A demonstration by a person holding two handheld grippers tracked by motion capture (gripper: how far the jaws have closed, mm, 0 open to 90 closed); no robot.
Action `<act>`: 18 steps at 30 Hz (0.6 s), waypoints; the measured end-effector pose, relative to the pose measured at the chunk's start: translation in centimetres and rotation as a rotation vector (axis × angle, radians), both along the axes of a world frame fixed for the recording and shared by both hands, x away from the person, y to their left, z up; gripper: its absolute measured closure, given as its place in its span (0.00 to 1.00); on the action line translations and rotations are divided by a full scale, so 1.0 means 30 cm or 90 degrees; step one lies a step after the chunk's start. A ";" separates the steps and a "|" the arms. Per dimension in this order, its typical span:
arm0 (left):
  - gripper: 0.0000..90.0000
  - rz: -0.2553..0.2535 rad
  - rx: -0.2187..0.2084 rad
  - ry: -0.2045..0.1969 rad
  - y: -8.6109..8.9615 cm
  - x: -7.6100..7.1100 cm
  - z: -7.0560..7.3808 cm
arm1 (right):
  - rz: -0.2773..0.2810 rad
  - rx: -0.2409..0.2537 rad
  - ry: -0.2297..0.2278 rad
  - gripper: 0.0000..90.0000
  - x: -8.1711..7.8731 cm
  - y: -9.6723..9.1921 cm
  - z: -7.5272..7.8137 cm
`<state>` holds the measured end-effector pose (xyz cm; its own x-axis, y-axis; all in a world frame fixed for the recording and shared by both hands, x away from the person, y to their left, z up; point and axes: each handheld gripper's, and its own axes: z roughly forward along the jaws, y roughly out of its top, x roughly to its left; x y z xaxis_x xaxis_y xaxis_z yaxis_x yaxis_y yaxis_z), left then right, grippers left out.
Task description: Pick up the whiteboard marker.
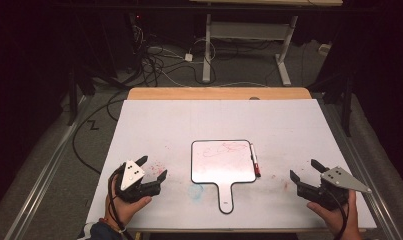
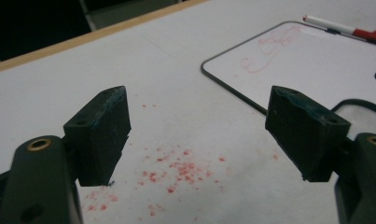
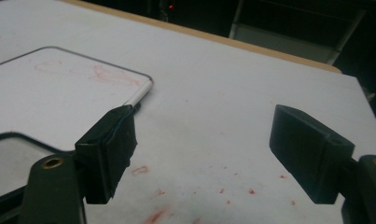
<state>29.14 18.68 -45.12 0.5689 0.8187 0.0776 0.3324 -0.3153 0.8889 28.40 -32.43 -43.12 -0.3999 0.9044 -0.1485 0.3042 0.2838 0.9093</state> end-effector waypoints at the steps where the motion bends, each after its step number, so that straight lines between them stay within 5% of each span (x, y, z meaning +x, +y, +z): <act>1: 0.24 -0.010 0.023 0.016 -0.008 0.010 -0.008 | 0.001 -0.004 0.010 0.30 0.006 0.005 -0.003; 2: 0.24 -0.023 0.060 0.041 -0.021 0.023 -0.026 | 0.003 0.002 0.018 0.32 0.011 0.007 -0.006; 4: 0.24 -0.035 0.063 0.063 -0.028 0.032 -0.042 | 0.008 -0.011 0.039 0.31 0.021 0.010 -0.015; 11: 0.24 -0.059 0.075 0.050 -0.036 0.022 -0.046 | 0.040 -0.003 0.091 0.30 0.058 0.012 -0.016; 18: 0.24 -0.065 0.080 0.048 -0.033 0.021 -0.048 | 0.063 0.008 0.149 0.35 0.170 0.059 0.000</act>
<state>29.77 17.67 -46.55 0.6565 0.7431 0.1297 0.3568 -0.4574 0.8146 33.49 -30.67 -43.11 -0.5091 0.8602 -0.0303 0.4779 0.3118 0.8212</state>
